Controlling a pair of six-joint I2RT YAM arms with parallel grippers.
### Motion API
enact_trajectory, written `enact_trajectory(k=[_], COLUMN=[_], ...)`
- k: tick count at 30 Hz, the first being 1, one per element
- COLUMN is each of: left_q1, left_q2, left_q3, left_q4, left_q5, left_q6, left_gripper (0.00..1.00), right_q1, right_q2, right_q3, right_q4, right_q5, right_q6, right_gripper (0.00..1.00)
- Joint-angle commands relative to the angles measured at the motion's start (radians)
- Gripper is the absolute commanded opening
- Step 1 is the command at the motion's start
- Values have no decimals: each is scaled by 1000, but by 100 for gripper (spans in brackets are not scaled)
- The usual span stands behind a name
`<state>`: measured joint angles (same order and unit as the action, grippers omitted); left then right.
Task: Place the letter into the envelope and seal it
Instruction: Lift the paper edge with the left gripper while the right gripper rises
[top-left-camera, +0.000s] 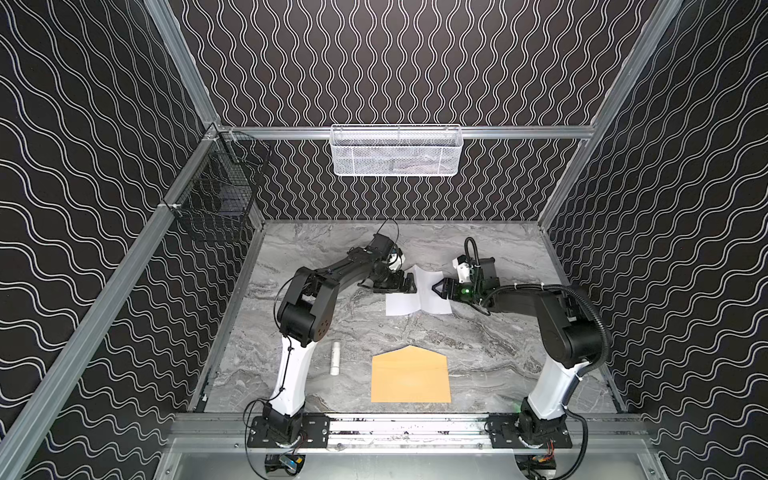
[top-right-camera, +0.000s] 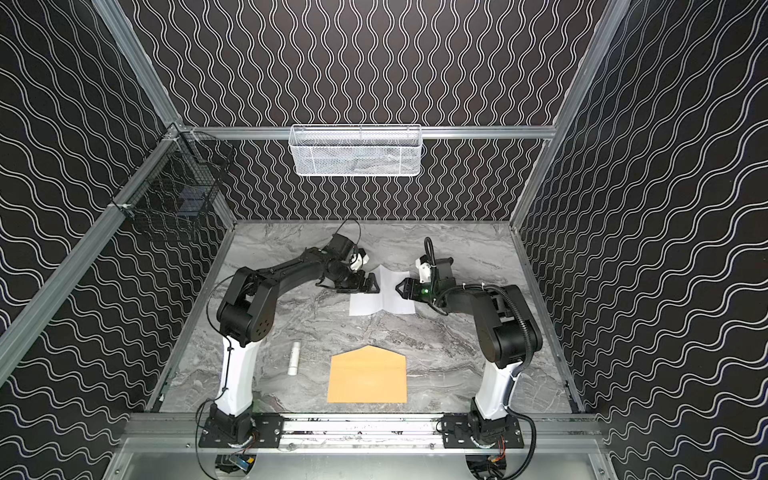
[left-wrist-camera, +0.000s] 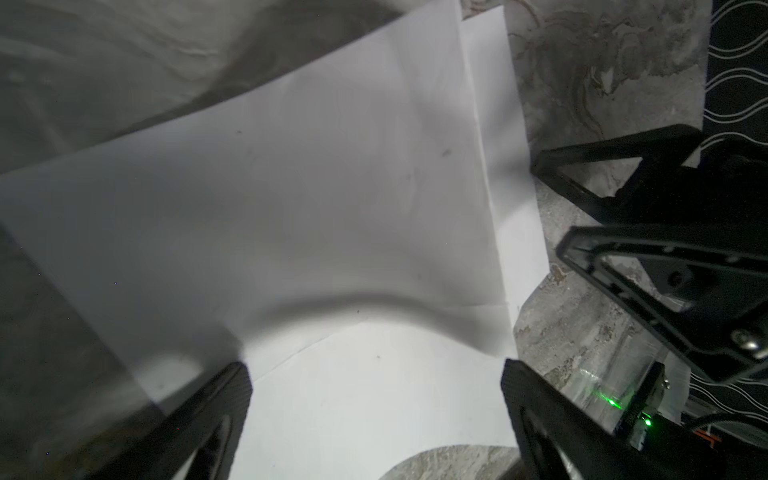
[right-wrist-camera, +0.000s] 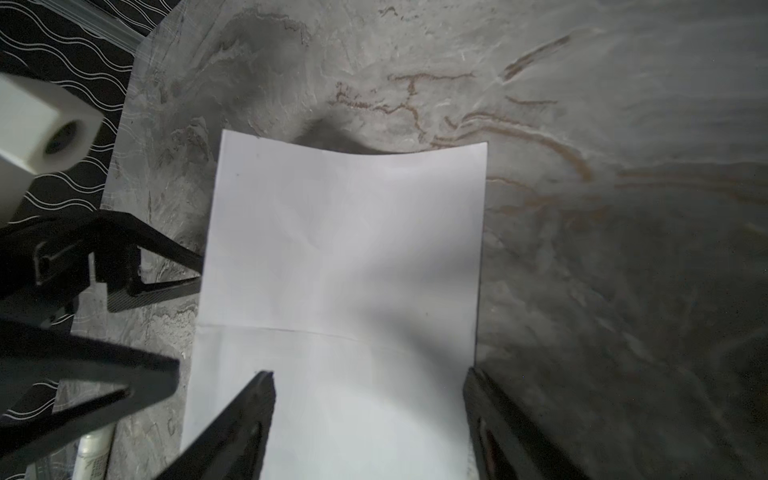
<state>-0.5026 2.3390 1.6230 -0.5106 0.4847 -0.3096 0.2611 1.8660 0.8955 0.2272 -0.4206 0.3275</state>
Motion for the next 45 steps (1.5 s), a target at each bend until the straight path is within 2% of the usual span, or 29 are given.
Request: enact_trajectory(k=[1, 12, 20, 30, 36, 41, 45], left_q1=[-9, -12, -4, -11, -10, -10, -10], left_q2=[9, -35, -54, -8, 3, 9, 16], left_q3=[0, -82, -122, -58, -40, -20, -13], left_q4=[-5, 133, 264, 207, 158, 99, 92], left_q5=[40, 152, 209, 189, 166, 116, 115], left_q6=[10, -47, -139, -137, -123, -105, -106], left_gripper=[99, 99, 99, 98, 83, 55, 37], right_q1=[10, 29, 36, 38, 44, 47, 49], right_q2=[25, 55, 61, 67, 70, 65, 64], right_q3=[-16, -16, -13, -9, -11, -13, -15], right_q4=[-203, -193, -190, -183, -168, -160, -155], right_q5=[52, 55, 50, 29, 11, 6, 3], right_q6=[18, 30, 27, 35, 47, 53, 56], right_gripper=[75, 75, 75, 75, 74, 74, 73])
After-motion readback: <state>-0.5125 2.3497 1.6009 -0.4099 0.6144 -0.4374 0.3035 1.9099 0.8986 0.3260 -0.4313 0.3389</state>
